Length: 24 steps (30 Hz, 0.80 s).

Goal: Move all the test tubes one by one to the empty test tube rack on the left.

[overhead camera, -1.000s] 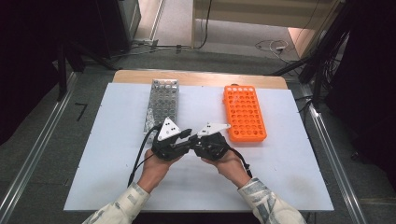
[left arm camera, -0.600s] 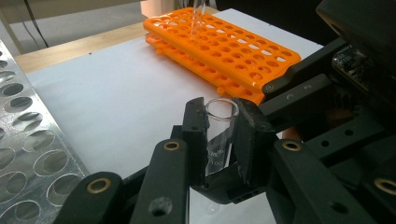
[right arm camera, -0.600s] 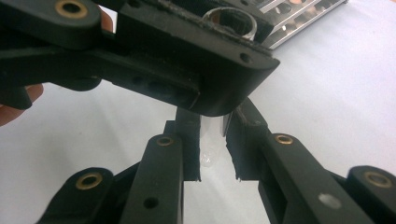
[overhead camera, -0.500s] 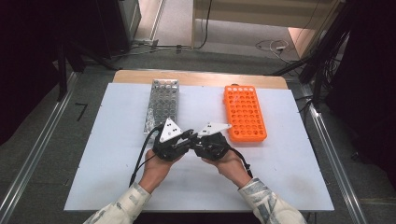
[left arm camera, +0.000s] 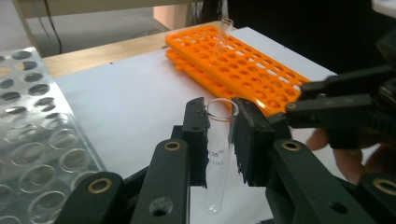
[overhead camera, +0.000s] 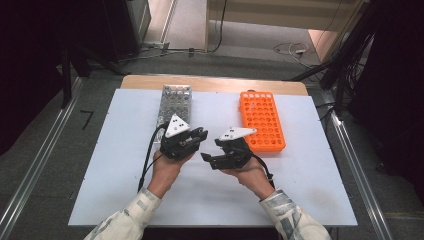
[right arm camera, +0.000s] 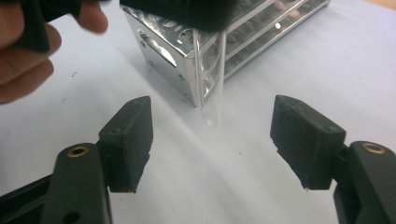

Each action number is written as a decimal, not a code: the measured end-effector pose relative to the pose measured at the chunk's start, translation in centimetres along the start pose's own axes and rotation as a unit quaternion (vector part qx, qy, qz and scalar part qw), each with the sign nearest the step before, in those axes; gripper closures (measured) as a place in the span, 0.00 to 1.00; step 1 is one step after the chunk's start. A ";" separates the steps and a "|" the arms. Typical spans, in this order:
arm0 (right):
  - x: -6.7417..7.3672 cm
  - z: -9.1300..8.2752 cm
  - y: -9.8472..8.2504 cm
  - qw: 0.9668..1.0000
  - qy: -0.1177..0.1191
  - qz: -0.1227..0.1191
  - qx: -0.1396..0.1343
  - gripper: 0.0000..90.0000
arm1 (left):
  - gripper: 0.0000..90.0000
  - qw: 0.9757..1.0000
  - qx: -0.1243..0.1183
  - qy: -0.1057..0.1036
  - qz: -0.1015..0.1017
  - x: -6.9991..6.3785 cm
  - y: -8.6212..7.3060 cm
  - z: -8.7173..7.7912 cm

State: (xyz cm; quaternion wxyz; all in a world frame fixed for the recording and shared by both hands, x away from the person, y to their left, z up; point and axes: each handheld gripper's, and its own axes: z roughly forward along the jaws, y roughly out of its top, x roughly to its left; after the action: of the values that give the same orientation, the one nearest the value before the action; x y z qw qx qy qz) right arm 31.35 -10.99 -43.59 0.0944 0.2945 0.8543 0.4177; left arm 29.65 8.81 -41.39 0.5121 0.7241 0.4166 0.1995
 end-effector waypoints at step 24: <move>-1.6 -1.0 -0.1 1.000 -0.014 0.020 -0.010 0.29 | 0.84 0.997 -0.022 0.066 -0.033 5.1 3.5 -0.8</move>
State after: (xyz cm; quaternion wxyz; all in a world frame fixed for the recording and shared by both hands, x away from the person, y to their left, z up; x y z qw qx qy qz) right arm 32.14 -12.63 -43.14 0.1007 0.3167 0.8427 0.4235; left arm 33.40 12.91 -38.58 0.5056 0.6838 0.4689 0.2386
